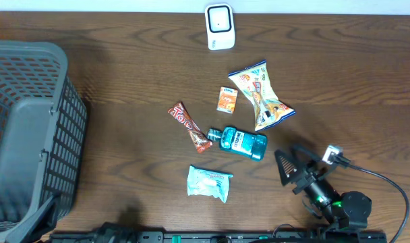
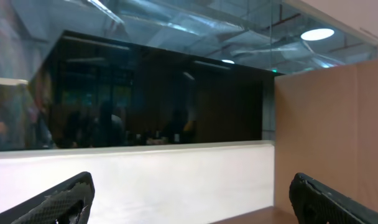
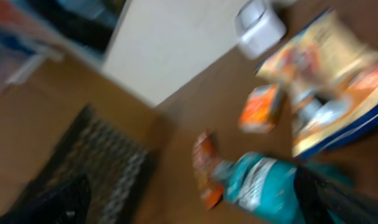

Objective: Scan the item barcode

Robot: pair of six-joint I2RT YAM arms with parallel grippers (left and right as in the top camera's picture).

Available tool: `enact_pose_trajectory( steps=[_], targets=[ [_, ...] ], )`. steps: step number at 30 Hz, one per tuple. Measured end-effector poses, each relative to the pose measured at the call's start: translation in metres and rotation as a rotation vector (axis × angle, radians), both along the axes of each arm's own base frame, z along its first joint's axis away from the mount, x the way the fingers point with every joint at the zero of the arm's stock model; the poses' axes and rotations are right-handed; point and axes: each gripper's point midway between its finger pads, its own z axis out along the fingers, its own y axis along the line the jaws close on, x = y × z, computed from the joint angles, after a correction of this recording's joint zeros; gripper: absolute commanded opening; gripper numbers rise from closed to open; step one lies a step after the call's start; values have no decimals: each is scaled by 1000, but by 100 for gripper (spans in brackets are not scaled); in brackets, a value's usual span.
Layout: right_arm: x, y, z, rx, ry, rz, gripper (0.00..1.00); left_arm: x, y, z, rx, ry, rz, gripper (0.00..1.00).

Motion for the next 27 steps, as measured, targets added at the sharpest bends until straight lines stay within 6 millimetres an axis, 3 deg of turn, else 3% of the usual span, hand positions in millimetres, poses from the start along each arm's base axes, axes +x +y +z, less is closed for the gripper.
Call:
enact_pose_trajectory(
  steps=[6,11,15,22,25,27],
  targets=[
    [-19,22,-1,105,92,163,99,7,2,-4,14,5,63,100],
    [-35,35,20,70,-31,287,99,2,4,8,117,-118,145,100],
    [-38,37,20,57,-43,312,99,4,18,16,145,-168,262,100],
    [-30,26,0,-10,88,208,99,16,53,11,95,-108,471,100],
    [-26,15,8,-88,128,126,99,17,63,11,78,-95,523,100],
    [-22,4,26,-183,124,57,99,20,66,8,71,-82,541,100]
  ],
)
